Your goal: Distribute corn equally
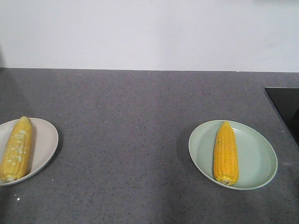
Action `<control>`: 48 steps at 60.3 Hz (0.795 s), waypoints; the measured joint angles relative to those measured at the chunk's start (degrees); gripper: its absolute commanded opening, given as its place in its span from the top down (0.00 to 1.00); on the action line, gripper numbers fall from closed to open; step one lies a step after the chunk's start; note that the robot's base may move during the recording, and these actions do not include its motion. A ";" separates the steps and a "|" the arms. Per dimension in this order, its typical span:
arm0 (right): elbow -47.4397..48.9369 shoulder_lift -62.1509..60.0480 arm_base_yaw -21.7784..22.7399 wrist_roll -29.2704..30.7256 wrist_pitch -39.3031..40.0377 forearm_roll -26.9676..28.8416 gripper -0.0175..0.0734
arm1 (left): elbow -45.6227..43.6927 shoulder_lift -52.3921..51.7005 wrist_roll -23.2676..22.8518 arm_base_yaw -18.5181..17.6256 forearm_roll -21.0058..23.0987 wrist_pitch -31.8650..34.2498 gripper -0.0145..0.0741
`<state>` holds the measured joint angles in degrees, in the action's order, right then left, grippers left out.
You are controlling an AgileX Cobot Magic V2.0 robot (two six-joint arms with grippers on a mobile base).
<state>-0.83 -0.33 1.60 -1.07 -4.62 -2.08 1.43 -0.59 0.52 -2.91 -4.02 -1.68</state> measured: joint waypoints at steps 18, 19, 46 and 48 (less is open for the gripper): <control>-0.79 -0.35 0.00 -2.02 3.39 -0.18 0.82 | 0.00 0.00 0.00 0.00 0.00 0.02 0.84; -0.79 -0.35 0.00 -2.02 3.40 -0.18 0.82 | 0.00 0.00 0.00 0.00 0.00 0.02 0.84; -0.79 -0.35 0.00 -2.12 3.67 -0.18 0.82 | 0.00 0.00 -0.02 0.00 0.05 0.02 0.84; -0.79 -0.35 0.00 -2.12 3.67 -0.18 0.82 | 0.00 0.00 -0.02 0.00 0.05 0.02 0.84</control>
<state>-1.62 -0.68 1.60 -3.19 -0.95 -2.27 1.43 -0.59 0.50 -2.91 -3.97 -1.66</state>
